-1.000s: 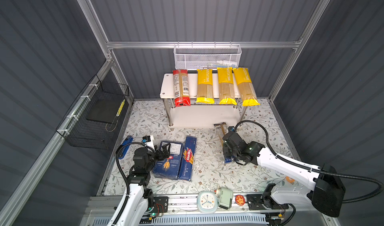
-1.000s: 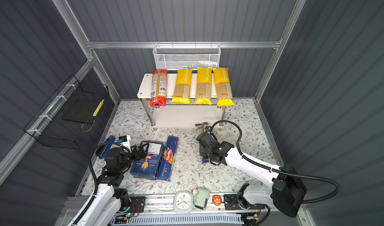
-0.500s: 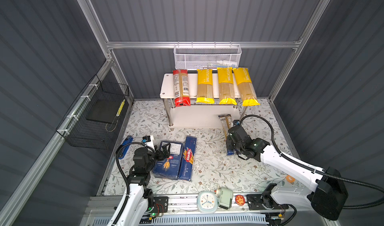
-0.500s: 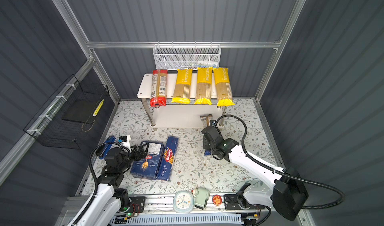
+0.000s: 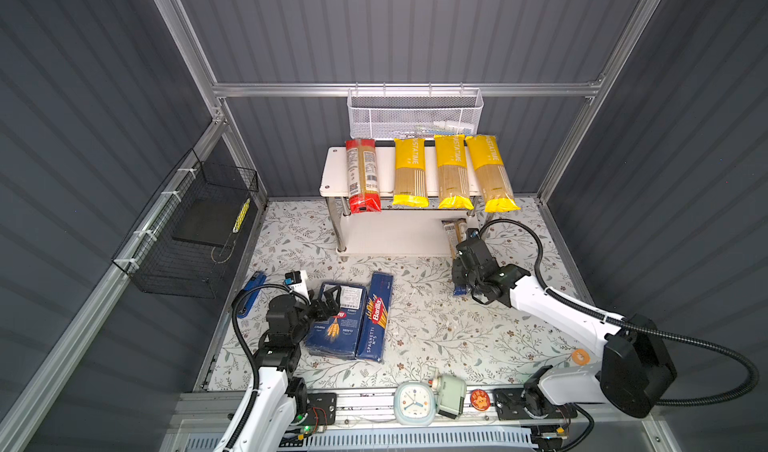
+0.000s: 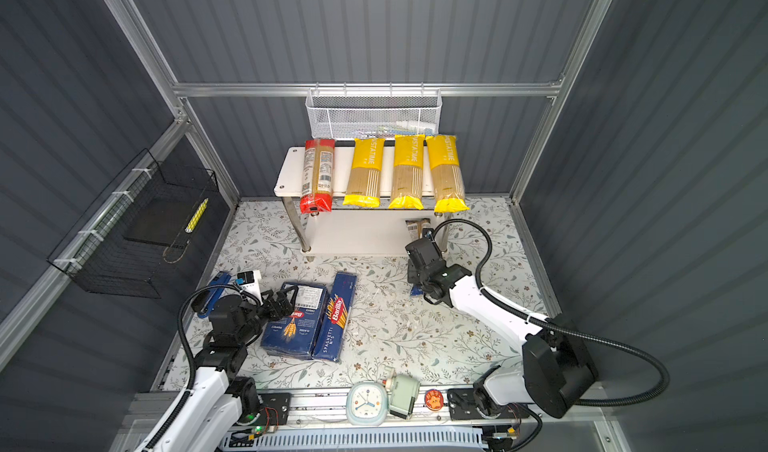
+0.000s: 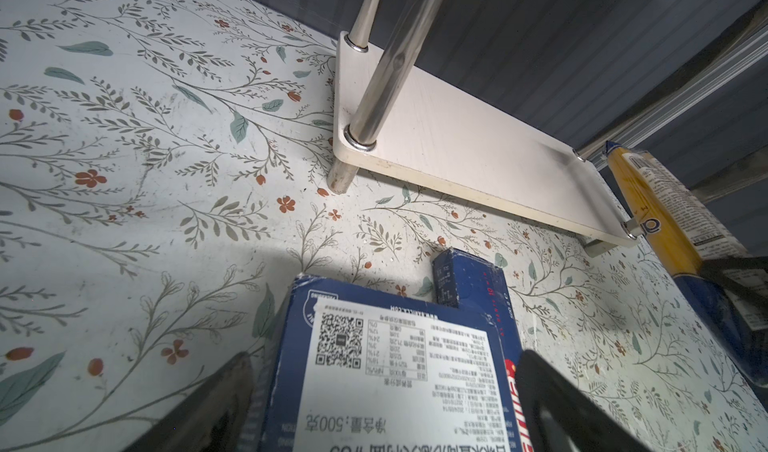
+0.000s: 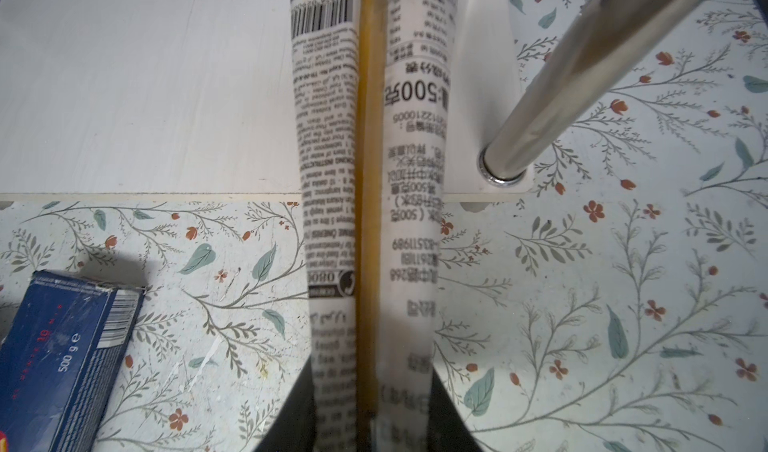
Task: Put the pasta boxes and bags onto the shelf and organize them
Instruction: 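Move the held clear pack toward the lower shelf tier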
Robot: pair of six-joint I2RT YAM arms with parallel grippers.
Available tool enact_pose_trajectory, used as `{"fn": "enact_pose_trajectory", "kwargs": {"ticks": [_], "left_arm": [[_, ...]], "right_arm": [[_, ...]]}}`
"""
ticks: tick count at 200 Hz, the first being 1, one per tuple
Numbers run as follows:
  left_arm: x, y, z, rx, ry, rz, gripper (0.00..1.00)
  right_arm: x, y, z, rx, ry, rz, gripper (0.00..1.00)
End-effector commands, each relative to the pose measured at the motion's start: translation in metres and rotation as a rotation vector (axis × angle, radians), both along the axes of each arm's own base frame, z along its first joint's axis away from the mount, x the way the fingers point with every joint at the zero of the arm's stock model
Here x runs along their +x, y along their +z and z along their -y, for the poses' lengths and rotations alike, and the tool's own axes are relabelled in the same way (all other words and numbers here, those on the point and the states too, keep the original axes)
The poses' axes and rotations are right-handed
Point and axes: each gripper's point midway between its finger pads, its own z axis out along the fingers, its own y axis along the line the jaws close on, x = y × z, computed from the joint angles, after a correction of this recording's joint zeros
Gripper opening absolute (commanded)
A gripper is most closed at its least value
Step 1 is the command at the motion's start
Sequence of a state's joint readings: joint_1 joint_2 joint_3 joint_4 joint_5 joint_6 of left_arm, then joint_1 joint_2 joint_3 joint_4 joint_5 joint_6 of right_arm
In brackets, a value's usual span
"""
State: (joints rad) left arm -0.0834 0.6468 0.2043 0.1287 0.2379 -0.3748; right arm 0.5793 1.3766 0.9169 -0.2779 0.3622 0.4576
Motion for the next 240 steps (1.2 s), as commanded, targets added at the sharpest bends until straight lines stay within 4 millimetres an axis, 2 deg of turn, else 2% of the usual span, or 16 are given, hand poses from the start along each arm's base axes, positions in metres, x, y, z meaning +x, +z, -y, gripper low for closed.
{"fn": "enact_pose_trajectory", "kwargs": {"ticks": [1,73,165,192,214,240], "left_arm": [[0.0,-0.001,0.001,-0.006,-0.008,0.003,0.99],[0.0,-0.001,0.0,-0.006,-0.005,0.005,0.99],[-0.002,0.002,0.001,-0.007,-0.008,0.016,0.99],[-0.002,0.001,0.001,-0.005,-0.008,0.015,0.99],[-0.002,0.002,0.002,-0.007,-0.018,0.02,0.99],[-0.001,0.002,0.002,-0.007,-0.019,0.019,0.99]], "right_arm": [[0.037,0.061,-0.008,0.093,-0.026,0.208,0.22],[0.072,0.044,-0.003,0.101,-0.042,0.18,0.23],[0.097,0.022,0.0,0.081,-0.077,0.144,0.31],[0.099,0.02,0.004,0.074,-0.091,0.136,0.41],[0.097,0.02,0.006,0.076,-0.098,0.129,0.56],[0.089,0.019,0.008,0.088,-0.095,0.12,0.65]]}}
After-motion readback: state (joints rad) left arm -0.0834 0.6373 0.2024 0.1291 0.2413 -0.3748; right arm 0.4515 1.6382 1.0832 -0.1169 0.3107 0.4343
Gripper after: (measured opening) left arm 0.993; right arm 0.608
